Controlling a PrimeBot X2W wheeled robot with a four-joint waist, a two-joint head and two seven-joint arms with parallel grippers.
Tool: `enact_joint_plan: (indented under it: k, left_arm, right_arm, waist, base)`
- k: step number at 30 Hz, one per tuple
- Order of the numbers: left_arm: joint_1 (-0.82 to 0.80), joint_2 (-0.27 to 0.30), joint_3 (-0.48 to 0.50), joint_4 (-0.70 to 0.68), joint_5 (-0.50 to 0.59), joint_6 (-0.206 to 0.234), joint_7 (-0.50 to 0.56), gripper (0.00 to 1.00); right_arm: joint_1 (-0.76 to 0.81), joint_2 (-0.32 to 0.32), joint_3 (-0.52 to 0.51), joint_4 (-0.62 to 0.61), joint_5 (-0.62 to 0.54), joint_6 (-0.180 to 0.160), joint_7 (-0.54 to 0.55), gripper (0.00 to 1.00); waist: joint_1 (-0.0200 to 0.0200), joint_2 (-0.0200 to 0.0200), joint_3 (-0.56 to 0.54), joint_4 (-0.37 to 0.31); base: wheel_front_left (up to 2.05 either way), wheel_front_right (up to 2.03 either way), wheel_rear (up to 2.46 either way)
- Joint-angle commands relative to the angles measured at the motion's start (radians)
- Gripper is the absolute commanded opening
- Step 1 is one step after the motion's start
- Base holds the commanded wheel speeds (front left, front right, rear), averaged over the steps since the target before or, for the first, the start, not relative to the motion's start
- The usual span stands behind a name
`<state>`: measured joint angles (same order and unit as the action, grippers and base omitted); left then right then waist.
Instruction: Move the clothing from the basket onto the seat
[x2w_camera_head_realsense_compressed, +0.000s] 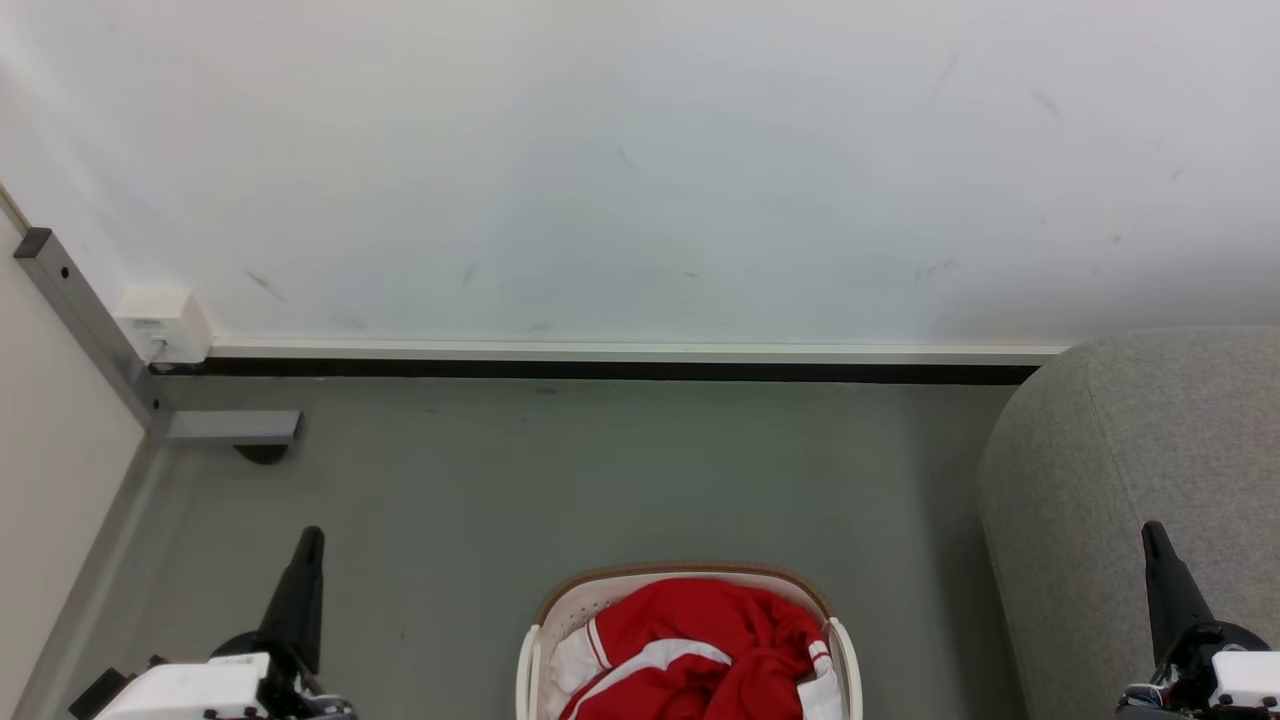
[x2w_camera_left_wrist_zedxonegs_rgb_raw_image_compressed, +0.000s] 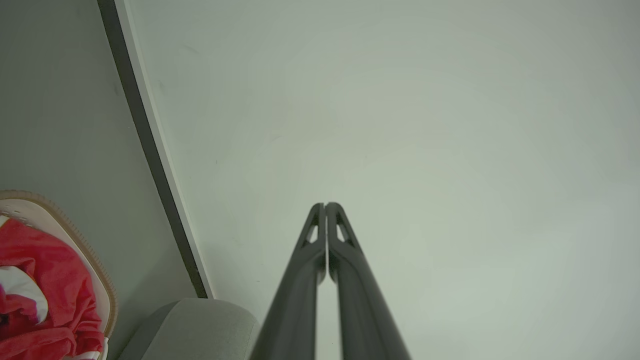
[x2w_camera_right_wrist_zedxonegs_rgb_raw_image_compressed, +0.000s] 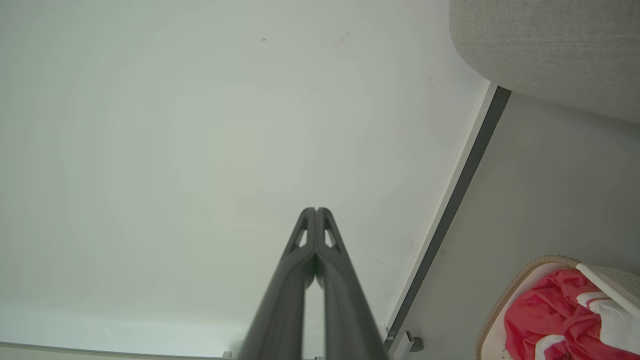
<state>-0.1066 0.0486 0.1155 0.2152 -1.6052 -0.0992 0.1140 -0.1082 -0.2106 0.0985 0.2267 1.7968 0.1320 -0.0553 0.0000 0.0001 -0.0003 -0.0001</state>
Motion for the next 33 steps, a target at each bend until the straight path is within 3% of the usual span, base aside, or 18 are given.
enact_joint_plan:
  k: [1,33]
  left_arm:
    - [-0.009,0.003,0.001,-0.004,-0.013,0.001,0.003,0.00]
    - [-0.009,0.003,0.001,-0.003,-0.013,0.001,0.003,0.00]
  right_arm:
    - [-0.009,-0.004,0.002,-0.003,0.002,-0.003,-0.004,0.00]
    - [-0.009,-0.004,0.002,-0.003,0.003,-0.003,-0.005,0.00]
  waist:
    - [0.0000,-0.0001,0.000,0.000]
    - [0.0000,-0.0001,0.000,0.000]
  base:
    - [0.00,0.00,0.00]
    - [0.00,0.00,0.00]
